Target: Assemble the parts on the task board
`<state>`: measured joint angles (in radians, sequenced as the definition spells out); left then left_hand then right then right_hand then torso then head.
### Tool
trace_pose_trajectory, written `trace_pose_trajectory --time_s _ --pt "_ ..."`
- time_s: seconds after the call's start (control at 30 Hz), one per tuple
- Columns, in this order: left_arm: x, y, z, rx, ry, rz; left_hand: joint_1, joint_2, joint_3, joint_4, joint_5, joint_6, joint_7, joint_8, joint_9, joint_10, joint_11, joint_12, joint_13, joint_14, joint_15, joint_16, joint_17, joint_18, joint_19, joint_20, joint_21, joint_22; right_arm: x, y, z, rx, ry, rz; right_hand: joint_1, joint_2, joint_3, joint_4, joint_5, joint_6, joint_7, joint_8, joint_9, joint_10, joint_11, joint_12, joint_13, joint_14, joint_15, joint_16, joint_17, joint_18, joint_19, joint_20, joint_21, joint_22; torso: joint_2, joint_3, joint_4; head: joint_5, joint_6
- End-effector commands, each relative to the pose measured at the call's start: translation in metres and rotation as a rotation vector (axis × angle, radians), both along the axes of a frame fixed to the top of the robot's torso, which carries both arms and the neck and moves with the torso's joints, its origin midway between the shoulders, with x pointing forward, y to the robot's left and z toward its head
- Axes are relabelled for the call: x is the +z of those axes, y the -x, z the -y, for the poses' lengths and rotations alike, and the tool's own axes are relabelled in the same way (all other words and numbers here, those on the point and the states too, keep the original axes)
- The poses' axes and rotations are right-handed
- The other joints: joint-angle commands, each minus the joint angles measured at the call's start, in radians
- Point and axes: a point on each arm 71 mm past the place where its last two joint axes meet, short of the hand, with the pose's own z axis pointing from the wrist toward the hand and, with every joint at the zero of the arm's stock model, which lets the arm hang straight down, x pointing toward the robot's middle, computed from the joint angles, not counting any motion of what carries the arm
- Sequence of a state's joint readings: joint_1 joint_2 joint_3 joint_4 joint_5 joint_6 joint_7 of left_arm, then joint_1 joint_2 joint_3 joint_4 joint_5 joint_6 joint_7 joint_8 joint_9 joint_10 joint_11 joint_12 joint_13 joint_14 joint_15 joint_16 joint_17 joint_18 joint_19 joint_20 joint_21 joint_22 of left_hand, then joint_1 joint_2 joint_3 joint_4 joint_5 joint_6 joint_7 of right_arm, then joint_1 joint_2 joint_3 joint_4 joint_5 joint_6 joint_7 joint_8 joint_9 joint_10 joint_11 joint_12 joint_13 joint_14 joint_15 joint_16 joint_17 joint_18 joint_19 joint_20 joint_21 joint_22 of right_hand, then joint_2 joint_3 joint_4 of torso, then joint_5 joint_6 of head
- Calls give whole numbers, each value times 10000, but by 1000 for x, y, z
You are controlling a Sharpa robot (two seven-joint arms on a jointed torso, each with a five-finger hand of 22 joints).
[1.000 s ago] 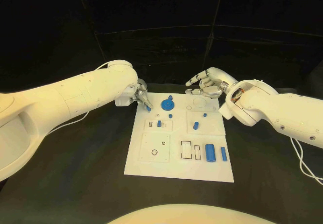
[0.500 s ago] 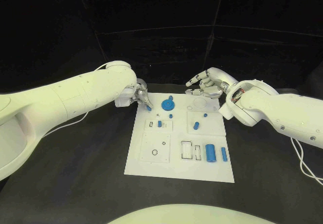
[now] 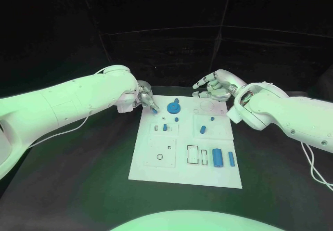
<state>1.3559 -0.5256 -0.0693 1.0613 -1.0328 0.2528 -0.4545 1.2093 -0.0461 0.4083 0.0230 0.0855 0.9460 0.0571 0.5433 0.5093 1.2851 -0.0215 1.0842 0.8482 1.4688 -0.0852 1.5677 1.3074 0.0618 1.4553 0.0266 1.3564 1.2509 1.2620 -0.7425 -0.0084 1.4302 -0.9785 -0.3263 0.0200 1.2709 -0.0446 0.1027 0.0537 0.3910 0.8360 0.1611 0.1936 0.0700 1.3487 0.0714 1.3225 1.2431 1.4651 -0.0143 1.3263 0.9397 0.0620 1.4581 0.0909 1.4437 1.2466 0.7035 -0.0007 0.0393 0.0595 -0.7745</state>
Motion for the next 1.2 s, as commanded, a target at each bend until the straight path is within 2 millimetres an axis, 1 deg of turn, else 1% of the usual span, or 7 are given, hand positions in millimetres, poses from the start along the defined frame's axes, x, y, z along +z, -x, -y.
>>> trace_pose_trajectory --time_s 0.03,0.23,0.33,0.57,0.77,1.0,1.2 --pt "2 3 -2 65 384 311 8 -115 1723 -1659 84 92 -3 38 -6 95 4 11 14 1019 56 31 2634 51 74 15 67 22 1 0 1 23 -58 10 -34 84 -7 32 32 -37 2 61 -12 -42 -17 0 1 80 -1 -11 3 -5 -71 -22 -28 0 -13 5 -4 25 7" --pt "0 16 -12 32 496 327 -57 -237 1898 -1705 243 173 -9 45 -20 180 -6 58 74 1019 51 31 2634 33 112 10 131 119 1 0 3 -21 -57 13 -34 84 -7 32 32 -37 2 61 -12 -42 -17 0 1 80 -1 -11 3 -5 -71 -22 -28 0 -12 -2 0 24 18" --pt "-1 24 -16 -12 577 339 -83 -290 1970 -1722 304 213 -14 48 -26 223 -11 82 105 1019 47 31 2634 20 136 7 173 183 1 0 4 -52 -53 18 -34 84 -7 32 32 -37 2 61 -12 -42 -17 0 1 80 -1 -11 3 -5 -71 -22 -28 0 -17 0 8 44 2" --pt "-7 44 -18 -139 758 378 -148 -402 2113 -1741 459 296 -26 46 -40 337 -26 159 212 1019 38 31 2634 -1 180 -3 247 293 1 0 7 -105 -52 27 -34 84 -7 32 32 -37 2 61 -12 -42 -17 0 1 80 -1 -11 3 -5 -71 -22 -28 0 -18 2 24 82 -19" --pt "-16 57 -17 -80 769 397 -186 -466 2190 -1748 561 345 -36 44 -47 407 -36 209 285 1019 30 31 2634 -15 211 -11 299 370 1 0 8 -132 -52 31 -43 96 -14 51 36 -31 0 70 -11 -47 -19 -7 -9 80 -2 -12 0 -3 -73 -22 -32 -9 -12 2 19 109 -46" --pt "-20 64 -13 -59 814 394 -207 -498 2230 -1748 604 371 -42 46 -48 450 -42 246 338 1019 25 31 2634 -23 227 -16 326 410 2 0 8 -133 -55 35 -43 96 -14 51 36 -31 0 70 -11 -47 -19 -7 -9 80 -2 -12 0 -3 -73 -22 -32 -9 0 4 -15 141 -84" --pt "-22 66 -9 -79 818 375 -208 -500 2232 -1748 607 373 -42 46 -48 452 -43 248 341 1019 24 31 2634 -23 228 -16 328 412 2 0 8 -127 -59 38 -43 96 -14 51 36 -31 0 70 -11 -47 -19 -7 -9 80 -2 -12 0 -3 -73 -22 -32 -9 1 -1 -5 111 -102"
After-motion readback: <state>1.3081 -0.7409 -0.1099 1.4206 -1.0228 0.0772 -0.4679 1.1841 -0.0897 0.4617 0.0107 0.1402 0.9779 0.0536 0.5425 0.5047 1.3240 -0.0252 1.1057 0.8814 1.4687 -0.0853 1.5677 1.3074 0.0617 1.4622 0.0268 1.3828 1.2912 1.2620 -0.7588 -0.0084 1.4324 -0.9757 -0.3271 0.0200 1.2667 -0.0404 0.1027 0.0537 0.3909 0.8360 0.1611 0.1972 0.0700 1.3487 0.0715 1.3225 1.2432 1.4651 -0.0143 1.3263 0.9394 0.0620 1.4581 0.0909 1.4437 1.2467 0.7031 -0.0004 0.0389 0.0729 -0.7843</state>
